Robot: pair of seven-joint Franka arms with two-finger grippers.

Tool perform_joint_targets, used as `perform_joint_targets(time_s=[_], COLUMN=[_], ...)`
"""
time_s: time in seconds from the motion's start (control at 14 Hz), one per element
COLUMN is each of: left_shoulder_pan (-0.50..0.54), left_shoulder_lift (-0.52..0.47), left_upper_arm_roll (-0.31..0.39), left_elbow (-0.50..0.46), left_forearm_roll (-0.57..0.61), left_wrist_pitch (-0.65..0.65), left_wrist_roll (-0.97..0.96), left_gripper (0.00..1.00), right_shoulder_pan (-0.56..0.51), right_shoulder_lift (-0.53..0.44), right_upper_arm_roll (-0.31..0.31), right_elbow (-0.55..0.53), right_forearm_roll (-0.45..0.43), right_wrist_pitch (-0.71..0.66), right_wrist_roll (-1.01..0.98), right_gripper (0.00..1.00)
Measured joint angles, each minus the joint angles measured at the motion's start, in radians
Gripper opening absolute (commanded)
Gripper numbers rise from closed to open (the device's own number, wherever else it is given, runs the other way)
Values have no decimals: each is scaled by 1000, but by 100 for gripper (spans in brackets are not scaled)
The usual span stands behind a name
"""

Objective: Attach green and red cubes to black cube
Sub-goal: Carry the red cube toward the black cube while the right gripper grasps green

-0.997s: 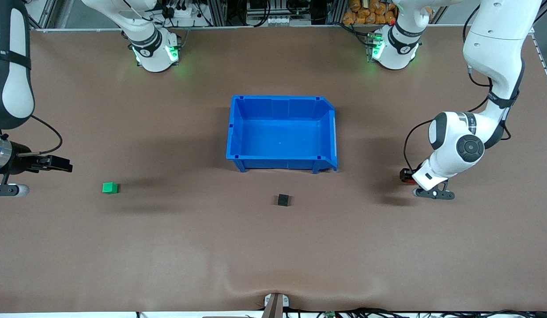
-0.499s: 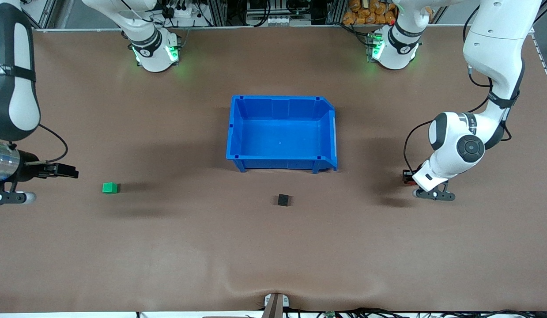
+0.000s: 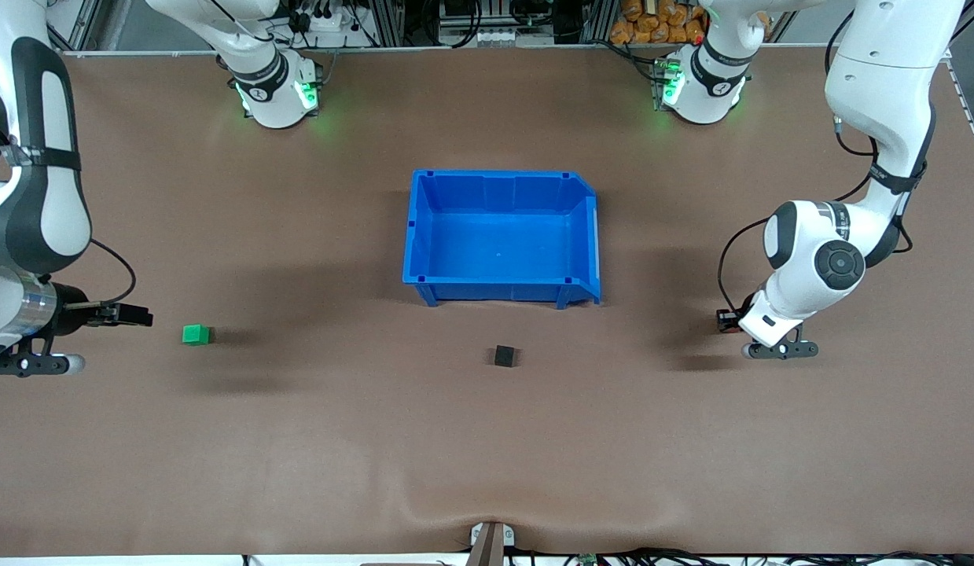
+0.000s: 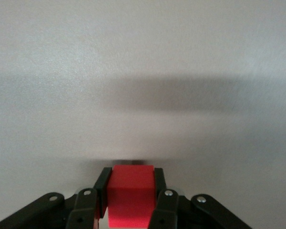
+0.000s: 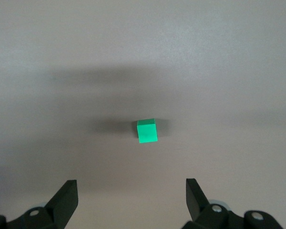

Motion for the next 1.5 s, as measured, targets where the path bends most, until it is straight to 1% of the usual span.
perform_joint_targets(time_s=[0.21, 0.57, 0.71, 0.93, 1.14, 1.5], left_shoulder_pan=[0, -4, -17, -63, -122, -225], left_shoulder_lift=[-11, -27, -27, -20, 17, 113], left_upper_arm_roll=[-22, -60, -68, -70, -71, -72], left_elbow=[27, 145, 183, 221, 283, 423], left_forearm_roll=[0, 0, 0, 0, 0, -1], left_wrist_pitch=[-9, -148, -182, -197, -210, -235], left_wrist_roll=[-147, -361, -488, -723, -969, -1381], left_gripper=[0, 0, 0, 0, 0, 0], right_shoulder_pan=[-3, -7, -7, -7, -7, -8], right_shoulder_lift=[29, 80, 92, 114, 140, 173], right_upper_arm_roll=[0, 0, 1, 2, 1, 0], right_elbow=[-1, -1, -1, -2, -2, -13], right_forearm_roll=[2, 4, 6, 23, 44, 47], right_wrist_pitch=[24, 51, 52, 60, 76, 101], right_wrist_roll=[0, 1, 1, 1, 1, 2], right_gripper=[100, 100, 100, 100, 100, 100])
